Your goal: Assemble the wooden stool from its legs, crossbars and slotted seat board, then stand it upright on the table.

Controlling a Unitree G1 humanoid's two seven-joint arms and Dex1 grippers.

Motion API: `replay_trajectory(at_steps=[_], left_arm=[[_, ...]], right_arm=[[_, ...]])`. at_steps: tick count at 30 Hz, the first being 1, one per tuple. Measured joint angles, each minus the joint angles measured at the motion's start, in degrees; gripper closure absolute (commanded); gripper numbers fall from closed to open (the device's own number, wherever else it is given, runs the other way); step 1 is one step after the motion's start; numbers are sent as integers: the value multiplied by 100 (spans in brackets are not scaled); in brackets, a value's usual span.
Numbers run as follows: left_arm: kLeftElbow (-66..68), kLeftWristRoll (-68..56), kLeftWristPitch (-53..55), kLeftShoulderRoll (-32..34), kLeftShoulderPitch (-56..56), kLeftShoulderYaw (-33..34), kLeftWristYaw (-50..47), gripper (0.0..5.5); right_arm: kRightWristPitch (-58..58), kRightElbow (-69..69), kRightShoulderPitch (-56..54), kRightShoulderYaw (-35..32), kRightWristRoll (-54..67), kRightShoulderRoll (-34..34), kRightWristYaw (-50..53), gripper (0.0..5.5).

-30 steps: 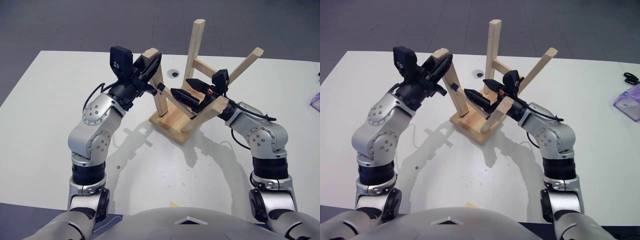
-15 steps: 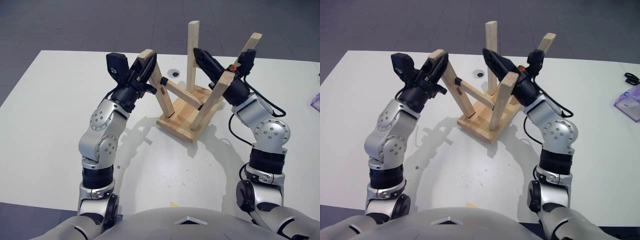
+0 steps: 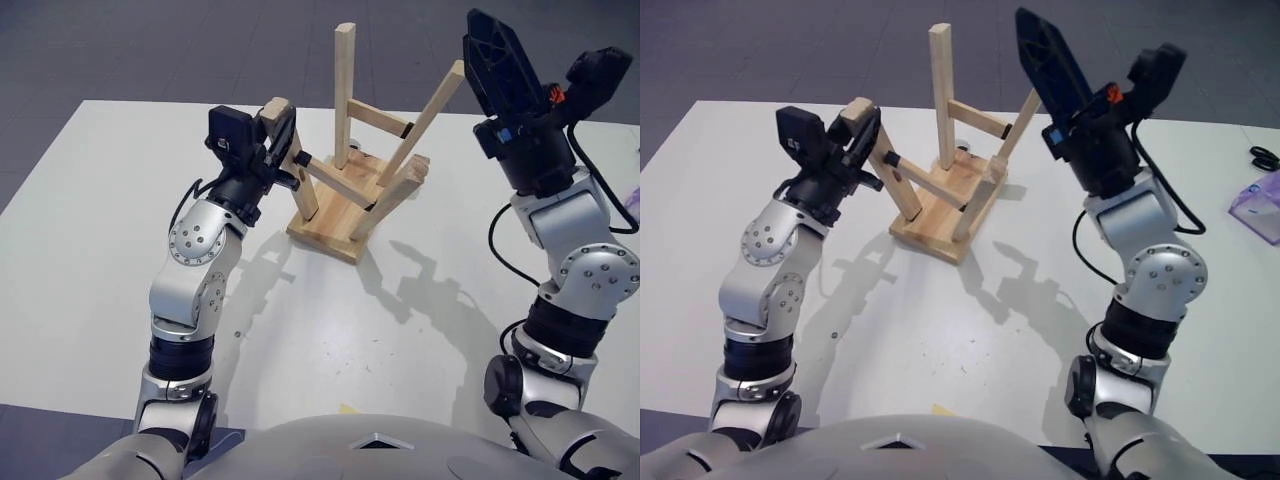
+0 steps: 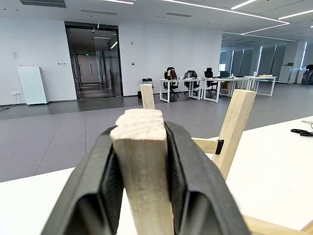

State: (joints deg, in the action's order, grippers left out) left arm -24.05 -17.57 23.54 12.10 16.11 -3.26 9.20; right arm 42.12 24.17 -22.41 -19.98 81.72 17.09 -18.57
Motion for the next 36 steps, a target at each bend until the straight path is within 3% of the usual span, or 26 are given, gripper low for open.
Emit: replay_trajectory(at_steps=[5,9,15,27,30,36], left_arm=[[2,1,-18,32,8,10,21,446],[12,-1,-18,35,11,40,38,446],[44,-3,-18,34,26,46,67,446],[24,-285,286,20,61,247,86,446],[58,-355,355,-9,151,286,111,446],[119,-1683,1192,-774,240,1222,-510,442]], right_arm=[[553,-201,395,47,2,1052,-1221,10],[182,-385,424,708,-1538,1703,-2248,30],[-503,-310,767,1497,-2889,1751,-2855,124],[-1423,-472,752,1612,-3814,1381,-2810,327],[-1558,-401,788,1621,-4004,1381,-2773,329],[-1788,-331,730,1678,-4156,1244,-2678,335]])
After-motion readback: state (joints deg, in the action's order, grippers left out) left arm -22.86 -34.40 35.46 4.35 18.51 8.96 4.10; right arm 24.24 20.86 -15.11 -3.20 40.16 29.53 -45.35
